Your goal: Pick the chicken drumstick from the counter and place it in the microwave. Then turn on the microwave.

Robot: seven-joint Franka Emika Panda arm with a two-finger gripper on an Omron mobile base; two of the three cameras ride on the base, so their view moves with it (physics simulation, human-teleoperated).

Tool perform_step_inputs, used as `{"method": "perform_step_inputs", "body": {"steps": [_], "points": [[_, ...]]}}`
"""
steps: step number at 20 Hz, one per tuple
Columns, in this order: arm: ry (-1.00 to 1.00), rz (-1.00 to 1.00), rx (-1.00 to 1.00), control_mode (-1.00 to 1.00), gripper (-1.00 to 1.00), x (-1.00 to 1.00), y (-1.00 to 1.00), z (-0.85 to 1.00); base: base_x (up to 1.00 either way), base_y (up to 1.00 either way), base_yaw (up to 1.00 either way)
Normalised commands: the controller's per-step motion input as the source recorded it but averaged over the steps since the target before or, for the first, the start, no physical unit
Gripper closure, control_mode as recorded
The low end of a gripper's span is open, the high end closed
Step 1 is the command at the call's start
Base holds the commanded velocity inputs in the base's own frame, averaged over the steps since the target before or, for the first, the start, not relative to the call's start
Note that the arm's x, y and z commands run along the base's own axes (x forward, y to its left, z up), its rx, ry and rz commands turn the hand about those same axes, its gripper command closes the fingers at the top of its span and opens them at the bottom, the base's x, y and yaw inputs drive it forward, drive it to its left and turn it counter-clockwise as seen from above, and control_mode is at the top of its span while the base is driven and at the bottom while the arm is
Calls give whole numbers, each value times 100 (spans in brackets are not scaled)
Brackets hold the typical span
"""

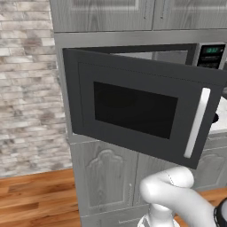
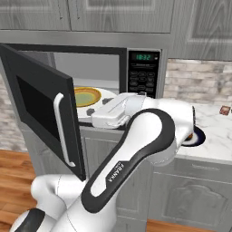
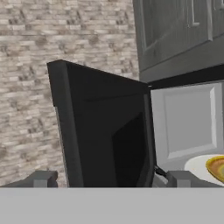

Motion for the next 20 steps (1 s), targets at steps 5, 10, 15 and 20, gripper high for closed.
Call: {"method": "perform_step_inputs", "body": {"steps": [5, 10, 15, 20], "points": [[0, 7, 0, -100, -100, 11, 0, -11, 0, 0, 0], [0, 2, 0, -100, -100, 21, 9, -10, 0, 0, 0], [0, 0, 0, -100, -100, 34, 11, -5, 0, 0, 0], [0, 0, 0, -100, -100, 26, 10, -3, 0, 0, 0]]}}
